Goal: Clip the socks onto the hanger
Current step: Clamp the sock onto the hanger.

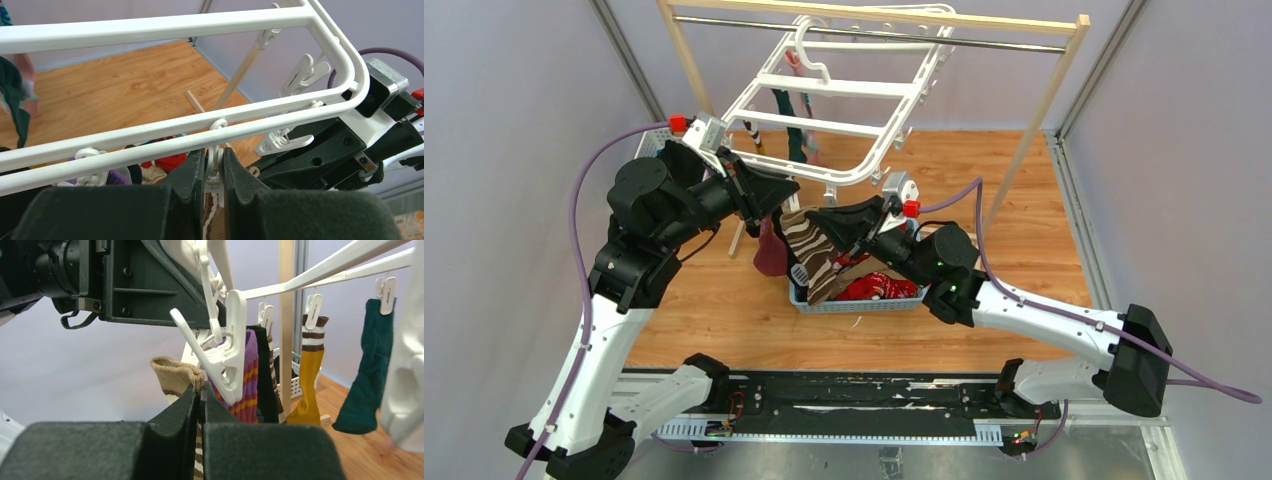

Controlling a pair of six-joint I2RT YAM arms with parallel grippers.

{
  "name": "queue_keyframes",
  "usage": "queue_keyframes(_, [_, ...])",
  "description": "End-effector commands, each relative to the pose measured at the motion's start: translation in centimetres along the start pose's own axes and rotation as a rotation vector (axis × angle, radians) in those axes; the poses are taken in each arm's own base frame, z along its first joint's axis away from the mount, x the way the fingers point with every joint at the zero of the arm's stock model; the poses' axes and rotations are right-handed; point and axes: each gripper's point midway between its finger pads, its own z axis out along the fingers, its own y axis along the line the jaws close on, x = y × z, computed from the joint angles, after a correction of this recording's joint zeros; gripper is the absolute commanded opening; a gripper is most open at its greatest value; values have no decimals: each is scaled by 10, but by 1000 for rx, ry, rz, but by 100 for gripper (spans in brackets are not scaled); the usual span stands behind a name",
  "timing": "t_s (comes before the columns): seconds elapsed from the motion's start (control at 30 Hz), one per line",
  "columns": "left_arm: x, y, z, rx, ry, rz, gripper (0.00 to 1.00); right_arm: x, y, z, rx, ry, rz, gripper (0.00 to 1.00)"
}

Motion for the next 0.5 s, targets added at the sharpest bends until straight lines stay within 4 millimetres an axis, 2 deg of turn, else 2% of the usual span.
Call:
queue_keyframes(0.0, [-1, -12, -6, 46, 17, -7, 0, -12, 7, 1, -57, -51, 24, 0])
queue_keyframes(0.17, [-4, -14, -6, 50, 7, -8, 0, -4, 17, 3, -121, -25, 39, 0])
queue_keyframes(0.33, [-6, -15, -7, 51, 0, -6, 0, 5, 20, 3, -143, -5, 49, 0])
queue_keyframes(0.47, [-6, -15, -8, 51, -2, -3, 0, 5, 20, 2, -142, -7, 50, 0])
